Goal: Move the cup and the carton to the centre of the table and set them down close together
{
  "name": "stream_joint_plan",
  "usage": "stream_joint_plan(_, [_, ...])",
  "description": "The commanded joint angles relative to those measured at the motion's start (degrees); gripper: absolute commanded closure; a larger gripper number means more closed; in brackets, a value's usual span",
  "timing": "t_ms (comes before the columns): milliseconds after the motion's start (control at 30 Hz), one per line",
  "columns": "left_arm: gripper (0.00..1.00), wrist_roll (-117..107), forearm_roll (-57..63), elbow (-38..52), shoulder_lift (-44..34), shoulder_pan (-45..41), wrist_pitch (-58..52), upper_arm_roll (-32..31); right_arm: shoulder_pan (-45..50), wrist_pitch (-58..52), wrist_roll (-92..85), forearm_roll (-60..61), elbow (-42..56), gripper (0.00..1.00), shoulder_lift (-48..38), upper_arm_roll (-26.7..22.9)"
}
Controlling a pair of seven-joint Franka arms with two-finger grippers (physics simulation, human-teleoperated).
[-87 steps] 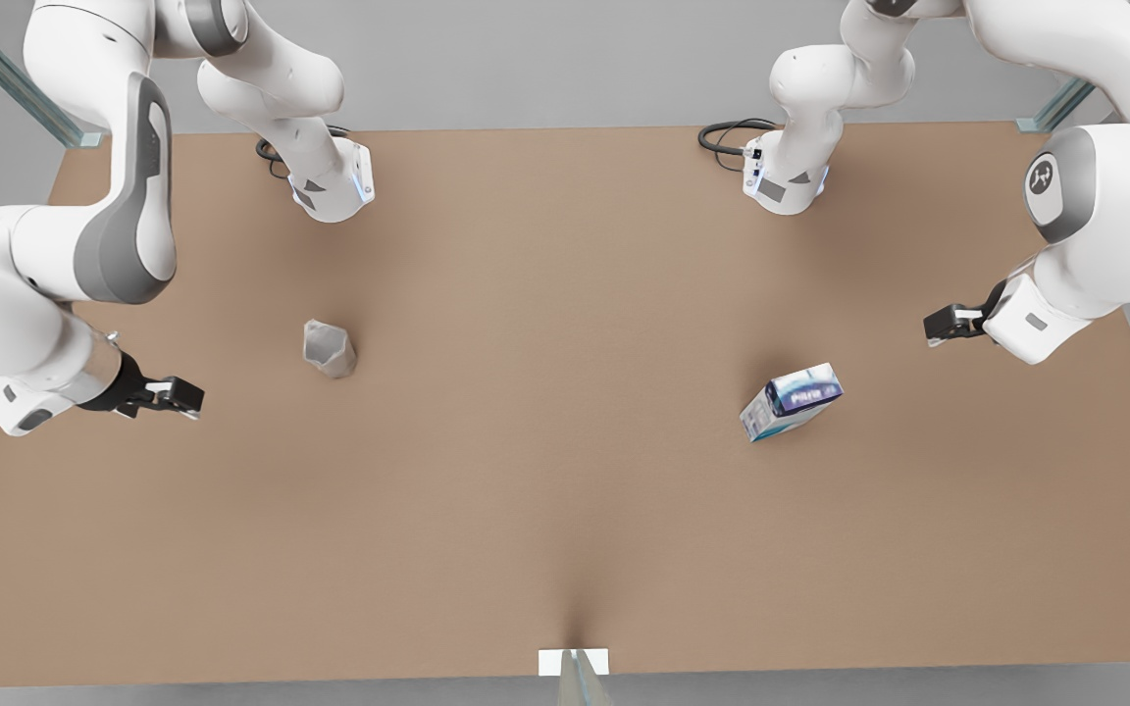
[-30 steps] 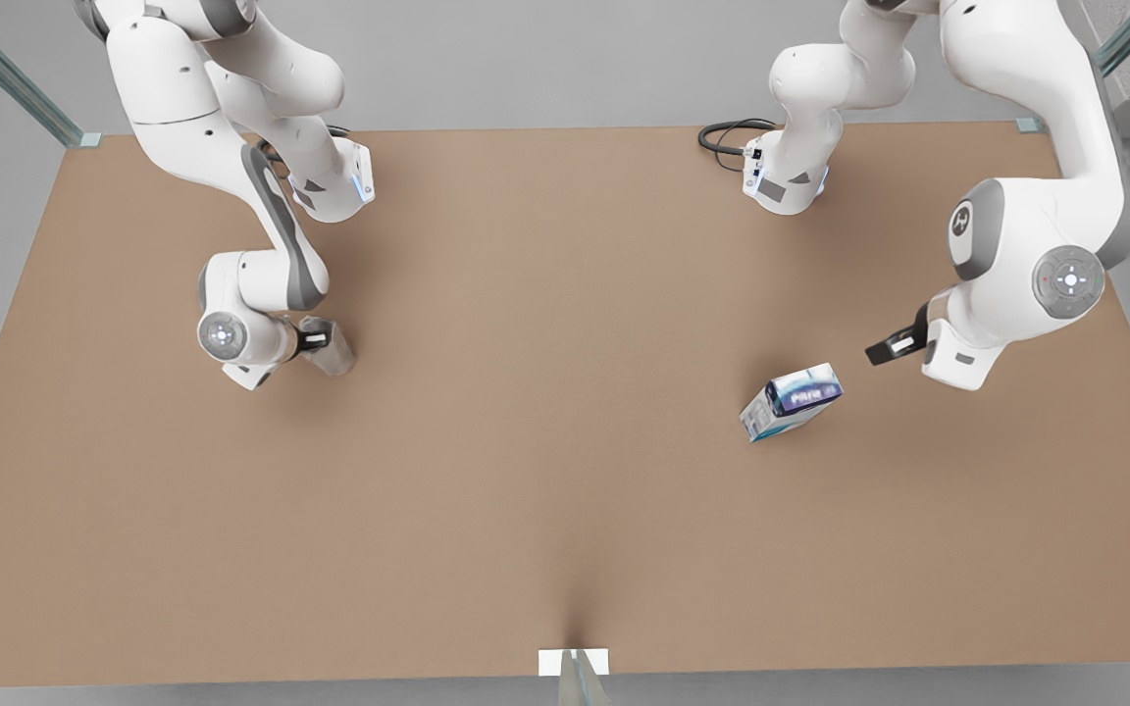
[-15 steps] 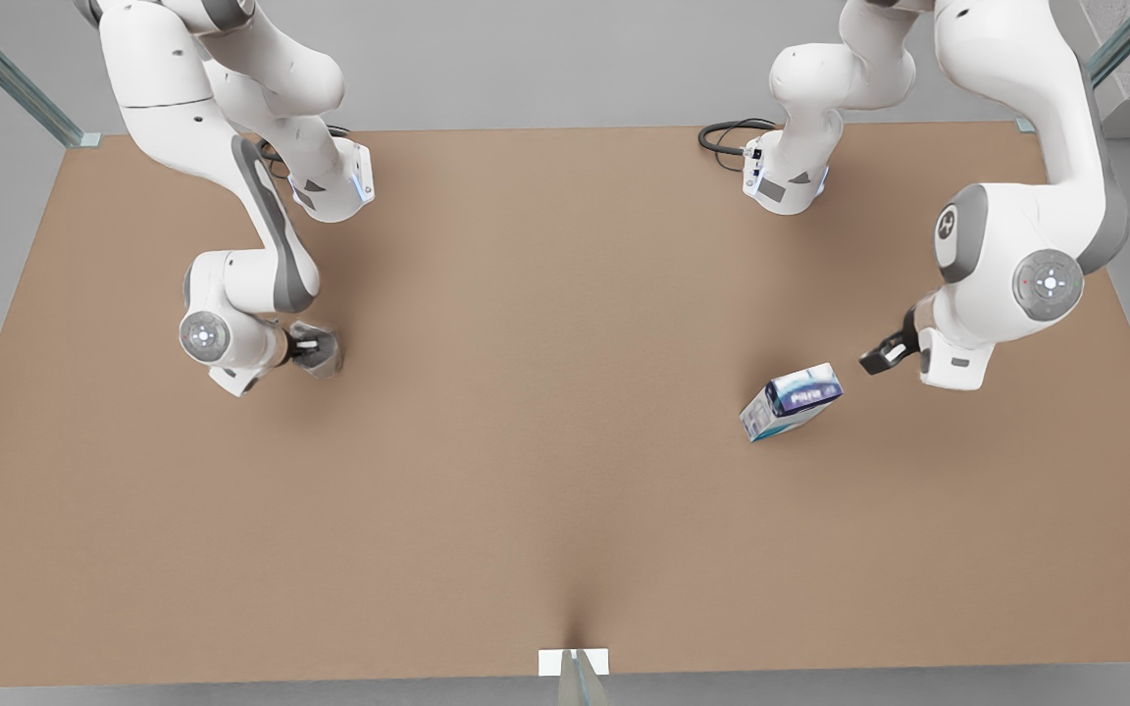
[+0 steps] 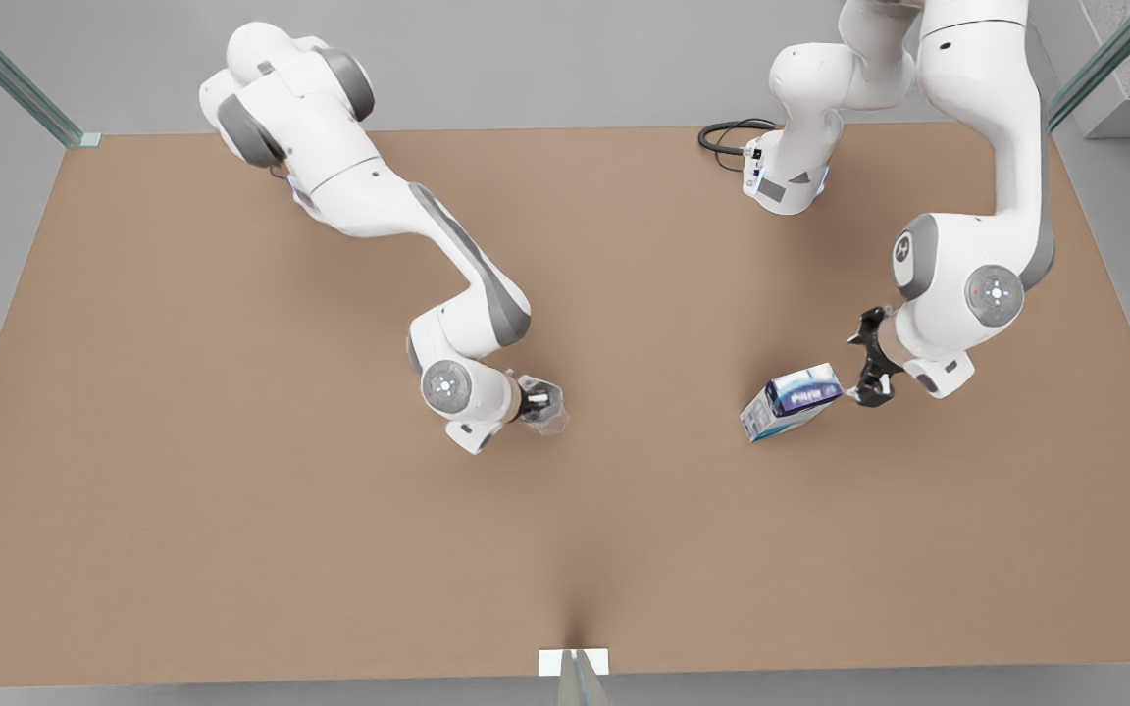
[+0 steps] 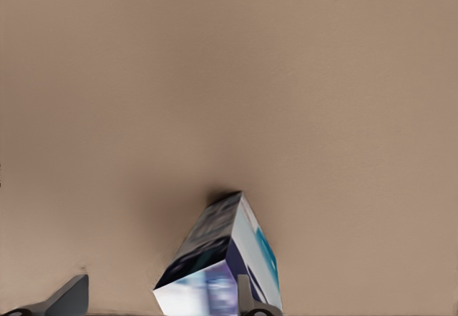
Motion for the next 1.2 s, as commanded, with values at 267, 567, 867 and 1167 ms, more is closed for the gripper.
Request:
stream_joint_plan(267, [0.00,-9.12,-0.62,-5.36,-0.83,-0.58,7.60,0.01,1.75,4.63,3.59,-0.67,5.47,0.00,4.95,-0.52])
stream_joint_plan(567, [0.00,-10.89,-0.71,-7.30,-0.22,-1.46,10.14,0.01,1.84,3.58,3.68,-0.67,5.64,0.00,4.07,-0.52])
stream_joint_plan(867, [0.00,-10.89,-0.97,-7.30,1.01,-1.72,12.69,-0.08,-29.18,-18.57,-8.80,-18.41,0.80,0.00,-18.16,-0.61])
stream_joint_plan(1167, [0.00,-10.89,-1.15,-7.30,3.83,-2.52,14.19,-0.08,-33.58,-24.81,-10.91,-19.83,2.39,0.00,-24.32,-3.15])
